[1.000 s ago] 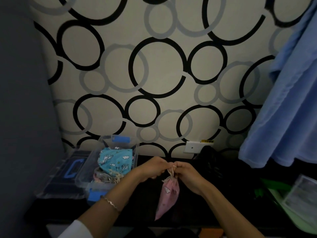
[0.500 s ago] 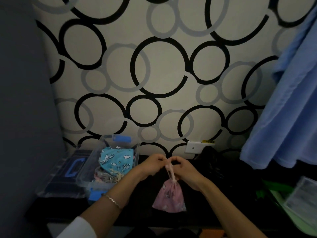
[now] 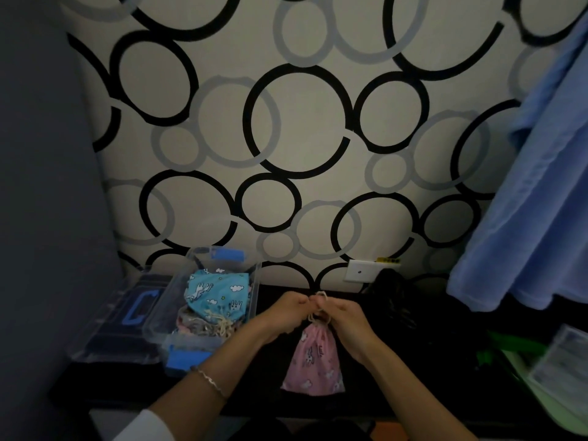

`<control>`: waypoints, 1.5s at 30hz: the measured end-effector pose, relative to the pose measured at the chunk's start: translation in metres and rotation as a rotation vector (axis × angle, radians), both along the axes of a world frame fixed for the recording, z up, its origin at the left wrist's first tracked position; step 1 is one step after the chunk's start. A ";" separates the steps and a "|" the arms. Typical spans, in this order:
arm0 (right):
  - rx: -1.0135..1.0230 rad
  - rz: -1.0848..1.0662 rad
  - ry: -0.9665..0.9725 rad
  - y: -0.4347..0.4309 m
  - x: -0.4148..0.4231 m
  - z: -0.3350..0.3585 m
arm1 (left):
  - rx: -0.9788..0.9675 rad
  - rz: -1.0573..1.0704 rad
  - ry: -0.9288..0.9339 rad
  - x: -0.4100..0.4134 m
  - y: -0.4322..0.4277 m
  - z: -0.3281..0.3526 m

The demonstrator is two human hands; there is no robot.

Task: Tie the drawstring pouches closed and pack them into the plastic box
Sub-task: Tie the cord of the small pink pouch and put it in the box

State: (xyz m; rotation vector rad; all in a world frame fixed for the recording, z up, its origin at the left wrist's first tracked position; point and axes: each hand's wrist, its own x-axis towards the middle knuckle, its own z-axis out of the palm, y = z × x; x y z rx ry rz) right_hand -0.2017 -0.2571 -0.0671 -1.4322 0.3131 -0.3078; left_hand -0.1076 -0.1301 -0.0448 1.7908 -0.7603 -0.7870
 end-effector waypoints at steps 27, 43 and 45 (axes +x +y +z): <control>-0.484 0.182 0.261 -0.007 -0.002 -0.010 | 0.067 -0.015 -0.768 -0.003 -0.013 0.005; -0.134 -0.047 0.225 0.002 -0.018 -0.006 | 0.097 0.011 -0.778 -0.021 -0.022 -0.028; -0.100 -0.046 0.209 0.004 -0.018 -0.005 | 0.077 -0.031 -0.765 -0.017 -0.020 -0.025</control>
